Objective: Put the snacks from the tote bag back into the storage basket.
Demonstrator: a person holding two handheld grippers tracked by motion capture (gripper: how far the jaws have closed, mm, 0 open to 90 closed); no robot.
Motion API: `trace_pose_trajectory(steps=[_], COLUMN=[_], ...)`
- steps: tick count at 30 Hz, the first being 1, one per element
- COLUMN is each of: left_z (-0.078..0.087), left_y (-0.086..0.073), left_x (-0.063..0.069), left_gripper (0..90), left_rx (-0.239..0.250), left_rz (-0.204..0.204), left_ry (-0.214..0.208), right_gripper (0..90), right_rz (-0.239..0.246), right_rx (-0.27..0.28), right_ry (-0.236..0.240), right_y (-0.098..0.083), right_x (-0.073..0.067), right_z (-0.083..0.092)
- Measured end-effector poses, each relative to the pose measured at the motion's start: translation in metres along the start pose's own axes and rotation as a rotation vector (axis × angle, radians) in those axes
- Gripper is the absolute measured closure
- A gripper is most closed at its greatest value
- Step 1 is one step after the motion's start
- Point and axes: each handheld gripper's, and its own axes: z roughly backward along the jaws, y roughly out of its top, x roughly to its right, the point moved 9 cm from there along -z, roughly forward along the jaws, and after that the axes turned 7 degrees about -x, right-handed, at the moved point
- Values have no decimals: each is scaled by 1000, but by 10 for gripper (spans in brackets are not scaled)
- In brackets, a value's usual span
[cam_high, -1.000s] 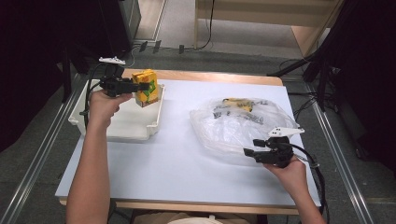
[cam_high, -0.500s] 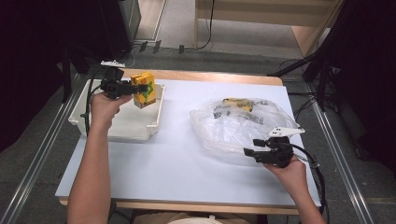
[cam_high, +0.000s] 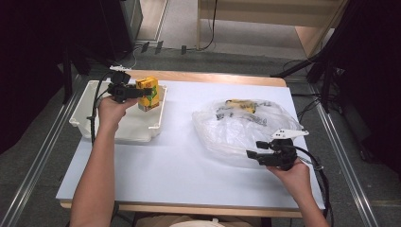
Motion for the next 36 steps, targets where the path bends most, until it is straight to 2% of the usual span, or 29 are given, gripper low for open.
trace_pose_trajectory(steps=[5,11,16,20,25,29,32,36], left_z=[-9,-15,-23,-27,-29,-30,-29,-28], left_y=[-4,-5,-8,-10,-12,-13,-15,-20], left_x=[-3,-7,-7,-8,-11,-11,-10,-11], left_gripper=[525,525,525,525,525,525,524,523], left_rx=[-24,-20,-43,-25,-19,-20,-36,-43], left_rz=[9,13,2,-10,4,0,-24,-22], left_ry=[3,24,37,51,53,47,41,37], right_gripper=[391,391,390,390,390,390,390,389], right_rz=[4,5,2,4,5,3,3,7], right_rx=[2,-4,-4,-4,-5,-5,-8,-9], right_ry=[-2,-4,-4,-5,-3,-3,-4,-6], right_y=[0,-2,-1,-1,-1,-1,-2,-2], right_x=[0,-1,0,0,0,0,0,0], right_z=[0,0,-1,-1,-1,-1,-1,-1])
